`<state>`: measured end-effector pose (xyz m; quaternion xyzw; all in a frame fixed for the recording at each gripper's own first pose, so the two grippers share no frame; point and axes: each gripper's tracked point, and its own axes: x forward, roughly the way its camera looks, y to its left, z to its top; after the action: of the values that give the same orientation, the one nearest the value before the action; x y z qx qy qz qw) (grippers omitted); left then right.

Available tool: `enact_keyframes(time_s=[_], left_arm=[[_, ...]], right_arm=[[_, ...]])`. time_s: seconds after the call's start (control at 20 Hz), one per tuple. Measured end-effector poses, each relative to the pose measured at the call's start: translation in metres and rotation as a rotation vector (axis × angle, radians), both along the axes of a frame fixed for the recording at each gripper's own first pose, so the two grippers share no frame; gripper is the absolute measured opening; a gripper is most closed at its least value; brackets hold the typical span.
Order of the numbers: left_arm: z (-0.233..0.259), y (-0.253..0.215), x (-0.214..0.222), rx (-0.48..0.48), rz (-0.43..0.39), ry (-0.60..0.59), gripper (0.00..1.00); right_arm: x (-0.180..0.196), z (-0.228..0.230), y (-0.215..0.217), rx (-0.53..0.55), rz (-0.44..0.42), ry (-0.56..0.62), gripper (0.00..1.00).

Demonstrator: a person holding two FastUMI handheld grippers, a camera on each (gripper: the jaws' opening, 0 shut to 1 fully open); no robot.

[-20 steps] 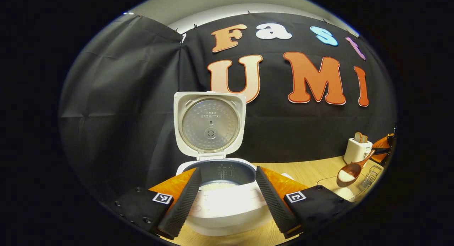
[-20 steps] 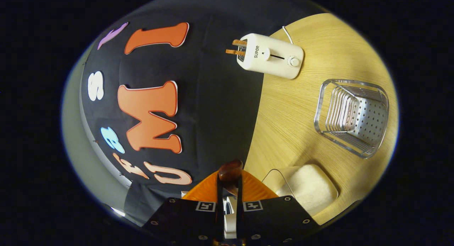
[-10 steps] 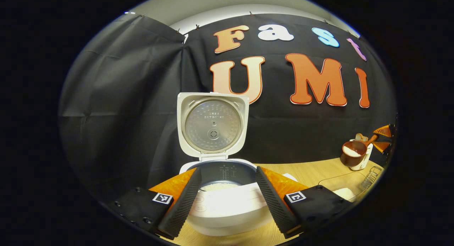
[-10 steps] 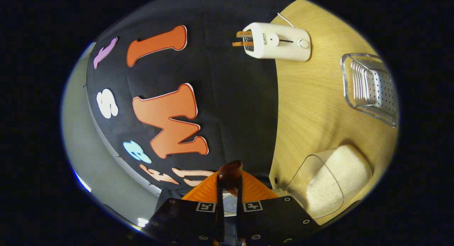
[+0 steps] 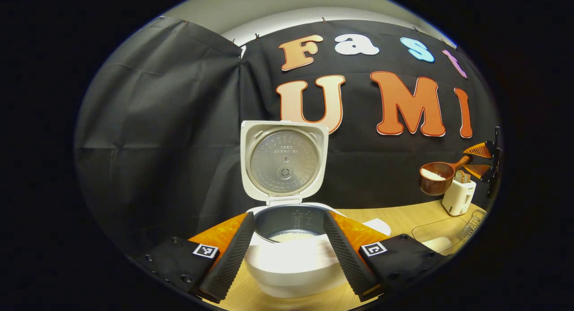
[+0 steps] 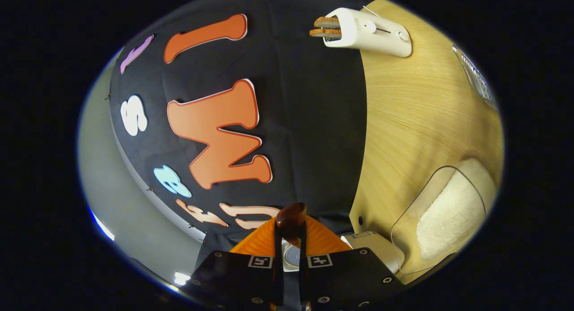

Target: Close the left gripper, press the button to open the rice cooker; take a wooden spoon from the chopstick holder with the right hand, scoop a spoonful of rice and pour it into the rice cooker, then put the wooden spoon back into the chopstick holder.

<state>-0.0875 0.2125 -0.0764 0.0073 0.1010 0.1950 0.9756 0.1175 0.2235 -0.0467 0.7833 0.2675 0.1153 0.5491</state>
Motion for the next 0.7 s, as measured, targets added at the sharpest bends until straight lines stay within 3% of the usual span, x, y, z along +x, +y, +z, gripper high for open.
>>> enact_keyframes(time_s=[0.3, 0.5, 0.55, 0.6, 0.7], left_arm=[[0.001, 0.020, -0.006, 0.005, 0.035, 0.000, 1.00], [-0.003, 0.032, -0.010, 0.014, 0.060, 0.012, 0.96], [-0.005, 0.033, -0.012, 0.011, 0.065, 0.015, 1.00], [-0.006, 0.034, -0.012, 0.009, 0.068, 0.015, 0.96], [-0.004, 0.037, -0.012, 0.016, 0.081, 0.011, 0.99]], right_arm=[[0.024, 0.019, 0.057, -0.015, 0.046, -0.023, 0.13], [0.033, 0.025, 0.121, -0.033, 0.129, -0.014, 0.13], [0.031, 0.029, 0.138, -0.031, 0.172, -0.017, 0.13], [0.031, 0.030, 0.154, -0.034, 0.199, -0.008, 0.13], [0.036, 0.036, 0.180, -0.022, 0.235, -0.012, 0.13]])
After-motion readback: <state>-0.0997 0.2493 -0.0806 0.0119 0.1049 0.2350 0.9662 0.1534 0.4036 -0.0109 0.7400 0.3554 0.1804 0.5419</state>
